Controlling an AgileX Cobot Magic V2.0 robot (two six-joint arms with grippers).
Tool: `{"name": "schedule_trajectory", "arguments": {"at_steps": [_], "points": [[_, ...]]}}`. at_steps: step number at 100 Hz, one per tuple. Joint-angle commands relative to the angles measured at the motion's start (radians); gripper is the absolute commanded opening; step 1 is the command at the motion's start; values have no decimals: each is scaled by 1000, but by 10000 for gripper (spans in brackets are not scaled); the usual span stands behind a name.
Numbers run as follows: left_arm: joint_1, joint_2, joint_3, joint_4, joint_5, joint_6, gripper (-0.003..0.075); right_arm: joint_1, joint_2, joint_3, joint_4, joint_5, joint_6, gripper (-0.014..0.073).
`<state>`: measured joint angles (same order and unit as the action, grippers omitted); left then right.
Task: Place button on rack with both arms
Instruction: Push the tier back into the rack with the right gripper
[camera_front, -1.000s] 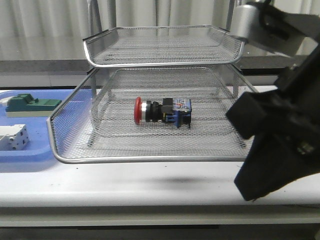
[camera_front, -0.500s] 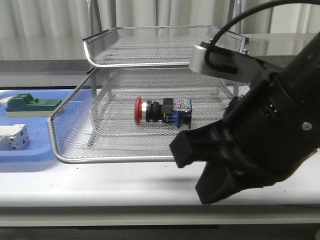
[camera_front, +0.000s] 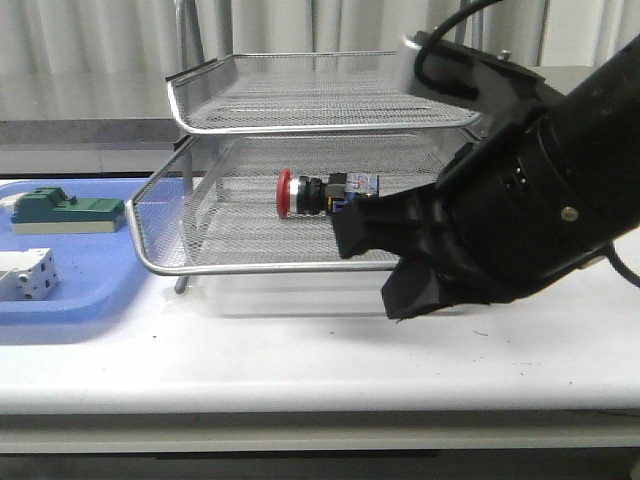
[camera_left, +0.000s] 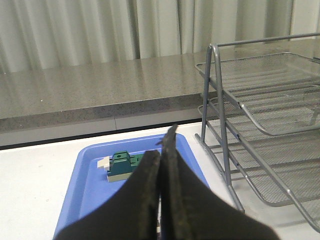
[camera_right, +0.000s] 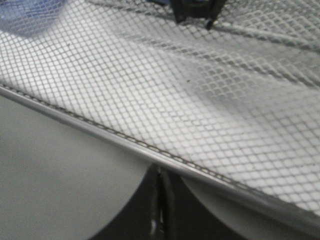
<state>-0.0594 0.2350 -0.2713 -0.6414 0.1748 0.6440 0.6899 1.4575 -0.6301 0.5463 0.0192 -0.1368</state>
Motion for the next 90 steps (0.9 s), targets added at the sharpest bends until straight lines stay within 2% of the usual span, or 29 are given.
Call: {"name": "schedule_trajectory", "arguments": {"at_steps": [1,19,45,90], "points": [[-7,9,-26,-16,-75,-9,-20,-47,-7,-47,6,-99,-2,-60],[-7,9,-26,-16,-75,-9,-20,-126,53,-109,0,-94,-29,-60],[-7,9,-26,-16,-75,-9,-20,-177,87,-195,-46,-94,-31,-60],[-7,9,-26,-16,-75,-9,-20,-171,26,-198,-52,0,-31,-60]]}}
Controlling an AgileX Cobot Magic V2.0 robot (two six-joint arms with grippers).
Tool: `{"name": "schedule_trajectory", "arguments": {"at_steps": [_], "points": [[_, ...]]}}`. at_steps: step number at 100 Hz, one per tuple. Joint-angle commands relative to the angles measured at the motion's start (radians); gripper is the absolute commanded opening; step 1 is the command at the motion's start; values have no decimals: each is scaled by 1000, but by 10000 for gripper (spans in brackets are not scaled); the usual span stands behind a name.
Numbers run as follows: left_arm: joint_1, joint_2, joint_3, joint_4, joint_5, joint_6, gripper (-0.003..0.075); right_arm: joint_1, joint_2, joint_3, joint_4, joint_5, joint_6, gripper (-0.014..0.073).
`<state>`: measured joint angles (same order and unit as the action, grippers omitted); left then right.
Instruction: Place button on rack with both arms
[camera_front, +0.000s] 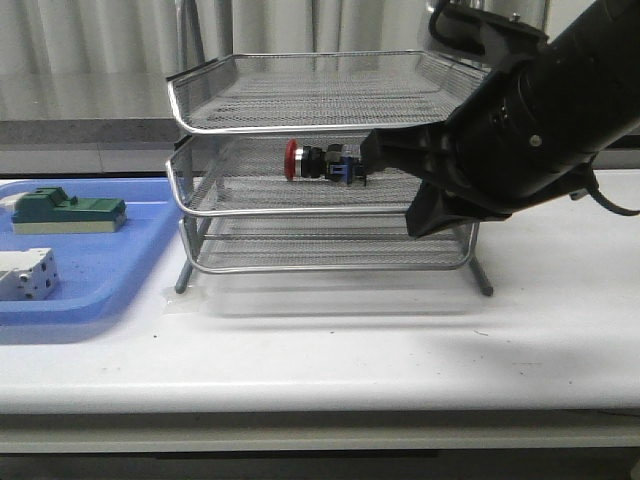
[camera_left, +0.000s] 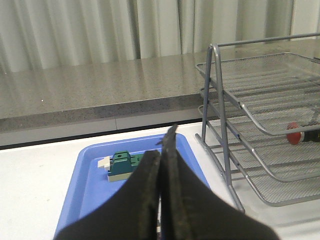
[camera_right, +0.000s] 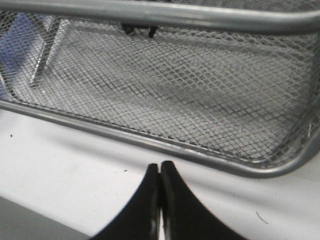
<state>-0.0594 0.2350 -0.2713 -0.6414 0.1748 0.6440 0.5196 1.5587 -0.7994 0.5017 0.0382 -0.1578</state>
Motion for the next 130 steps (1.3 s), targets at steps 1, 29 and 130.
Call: {"name": "schedule_trajectory", "arguments": {"at_steps": [1,29,130], "points": [[-7,9,-26,-16,-75,-9,-20,-1,-82,-28,-10,-14,-10,-60],[-7,9,-26,-16,-75,-9,-20,-7,-273,26,-95,57,-10,-60],[-7,9,-26,-16,-75,-9,-20,-324,-1202,317,-404,432,-10,-60]]}}
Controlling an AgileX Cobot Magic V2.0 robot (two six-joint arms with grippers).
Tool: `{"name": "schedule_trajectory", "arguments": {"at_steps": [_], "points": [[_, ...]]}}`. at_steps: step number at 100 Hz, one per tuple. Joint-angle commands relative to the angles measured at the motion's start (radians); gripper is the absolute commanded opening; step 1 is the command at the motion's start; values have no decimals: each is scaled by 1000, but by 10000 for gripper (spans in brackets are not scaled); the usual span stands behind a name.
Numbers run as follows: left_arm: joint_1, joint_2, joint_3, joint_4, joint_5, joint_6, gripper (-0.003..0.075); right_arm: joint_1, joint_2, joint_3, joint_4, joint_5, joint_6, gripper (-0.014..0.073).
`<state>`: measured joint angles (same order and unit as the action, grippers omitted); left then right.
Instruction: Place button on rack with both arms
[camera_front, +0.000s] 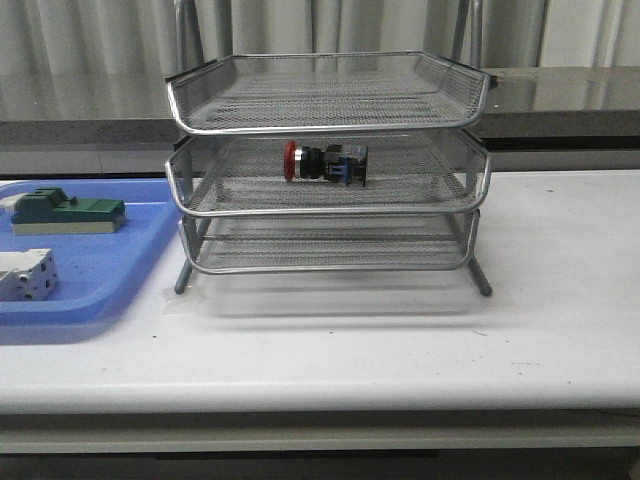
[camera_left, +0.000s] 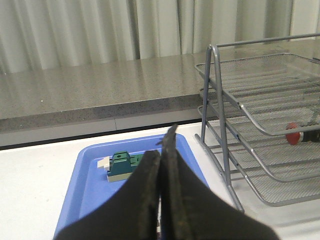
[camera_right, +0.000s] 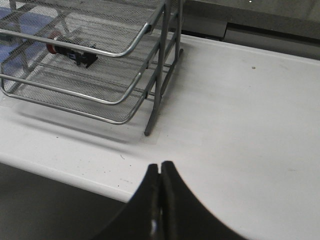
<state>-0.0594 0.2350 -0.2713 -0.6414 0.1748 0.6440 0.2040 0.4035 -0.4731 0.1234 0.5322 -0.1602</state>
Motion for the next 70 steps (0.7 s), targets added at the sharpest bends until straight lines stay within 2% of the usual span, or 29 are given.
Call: {"name": "schedule_trajectory", "arguments": {"at_steps": [1,70], "points": [[-7,9,-26,-16,-75,-9,-20,-9,-51,-8,-32,-62,-8,-60],[-7,9,-26,-16,-75,-9,-20,-9,-87,-8,-60,-60,-8,-60]]}}
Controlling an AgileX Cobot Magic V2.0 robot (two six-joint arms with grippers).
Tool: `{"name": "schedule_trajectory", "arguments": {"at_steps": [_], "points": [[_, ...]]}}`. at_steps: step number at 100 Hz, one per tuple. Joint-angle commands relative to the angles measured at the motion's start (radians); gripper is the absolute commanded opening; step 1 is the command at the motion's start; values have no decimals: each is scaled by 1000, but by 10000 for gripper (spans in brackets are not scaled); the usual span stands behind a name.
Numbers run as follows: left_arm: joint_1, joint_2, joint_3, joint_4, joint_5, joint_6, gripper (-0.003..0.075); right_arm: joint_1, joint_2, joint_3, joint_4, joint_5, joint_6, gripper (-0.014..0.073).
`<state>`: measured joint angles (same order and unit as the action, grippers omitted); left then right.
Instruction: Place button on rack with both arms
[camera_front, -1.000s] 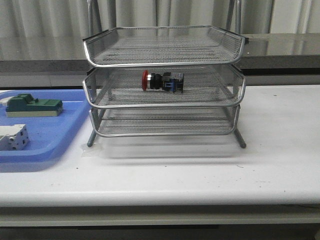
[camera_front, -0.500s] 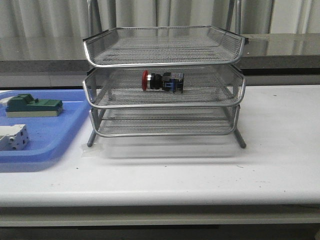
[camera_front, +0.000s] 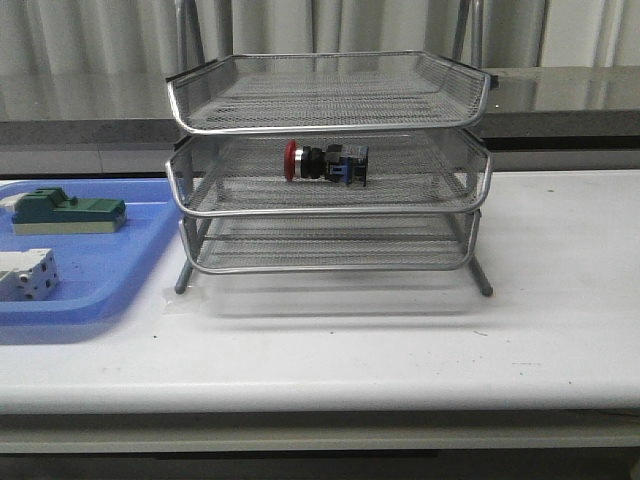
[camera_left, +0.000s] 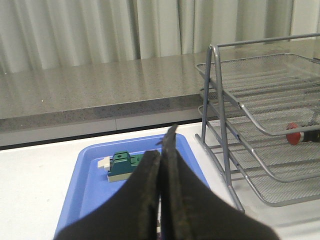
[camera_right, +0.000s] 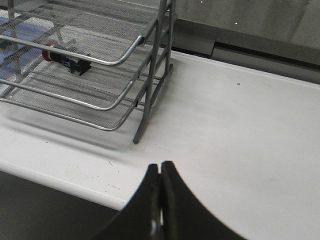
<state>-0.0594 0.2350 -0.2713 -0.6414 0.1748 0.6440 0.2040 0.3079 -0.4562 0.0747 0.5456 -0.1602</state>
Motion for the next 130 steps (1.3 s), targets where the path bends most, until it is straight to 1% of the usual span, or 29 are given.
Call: {"name": "schedule_trajectory", "arguments": {"at_steps": [1,20,27,46,67,84,97,111,130], "points": [[-7,9,-26,-16,-75,-9,-20,-9,8,-25,-11,-73,-8,-60],[-7,9,-26,-16,-75,-9,-20,-9,8,-19,-13,-87,-8,-60],[-7,9,-26,-16,-75,-9,-20,-9,-1,-3,-21,-119,-8,-60],[-7,9,-26,-16,-75,-9,-20,-18,-87,125,-53,-300,29,-60],[-7,9,-26,-16,-75,-9,-20,-84,-222,305,-84,-451,116,-60],[-7,9,-26,-16,-75,-9,-20,-125,-338,397,-84,-473,144,-60],[-7,9,-26,-16,-75,-9,-20,-128,-334,441,-86,-492,153,-60],[-7,9,-22,-16,-75,-9,-20,-128,-334,486,-87,-546,153,-60],[-7,9,-22,-16,-75,-9,-20,-128,-334,484,-121,-565,153,-60]]}}
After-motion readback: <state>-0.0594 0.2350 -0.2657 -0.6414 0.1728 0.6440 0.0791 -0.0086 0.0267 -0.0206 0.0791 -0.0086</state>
